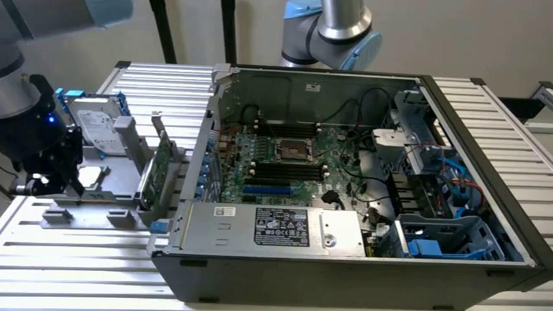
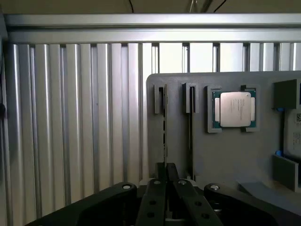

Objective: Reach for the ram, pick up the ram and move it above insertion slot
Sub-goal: 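Pick up the ram and move it above insertion slot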

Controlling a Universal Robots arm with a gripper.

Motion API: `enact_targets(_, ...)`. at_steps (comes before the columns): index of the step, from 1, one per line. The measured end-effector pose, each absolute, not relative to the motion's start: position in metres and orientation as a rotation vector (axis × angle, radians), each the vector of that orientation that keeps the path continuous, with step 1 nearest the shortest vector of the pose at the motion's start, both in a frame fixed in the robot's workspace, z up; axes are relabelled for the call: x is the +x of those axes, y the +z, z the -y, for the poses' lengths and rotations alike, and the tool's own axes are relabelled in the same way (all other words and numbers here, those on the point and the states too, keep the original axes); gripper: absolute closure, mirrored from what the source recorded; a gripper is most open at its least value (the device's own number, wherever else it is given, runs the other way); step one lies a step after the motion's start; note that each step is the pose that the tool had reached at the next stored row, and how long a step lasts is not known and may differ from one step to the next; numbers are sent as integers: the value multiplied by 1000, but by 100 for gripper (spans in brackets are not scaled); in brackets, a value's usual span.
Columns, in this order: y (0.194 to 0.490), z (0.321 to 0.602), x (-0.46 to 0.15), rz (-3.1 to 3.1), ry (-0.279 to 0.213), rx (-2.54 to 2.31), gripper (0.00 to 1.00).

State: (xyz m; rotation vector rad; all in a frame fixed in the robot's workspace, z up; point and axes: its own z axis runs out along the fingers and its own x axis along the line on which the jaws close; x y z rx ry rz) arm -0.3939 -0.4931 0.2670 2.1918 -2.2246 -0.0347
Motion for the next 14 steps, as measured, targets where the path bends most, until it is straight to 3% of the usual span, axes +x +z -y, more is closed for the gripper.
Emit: enact_targets(14,331,493,-354,2221,-40,2195,87)
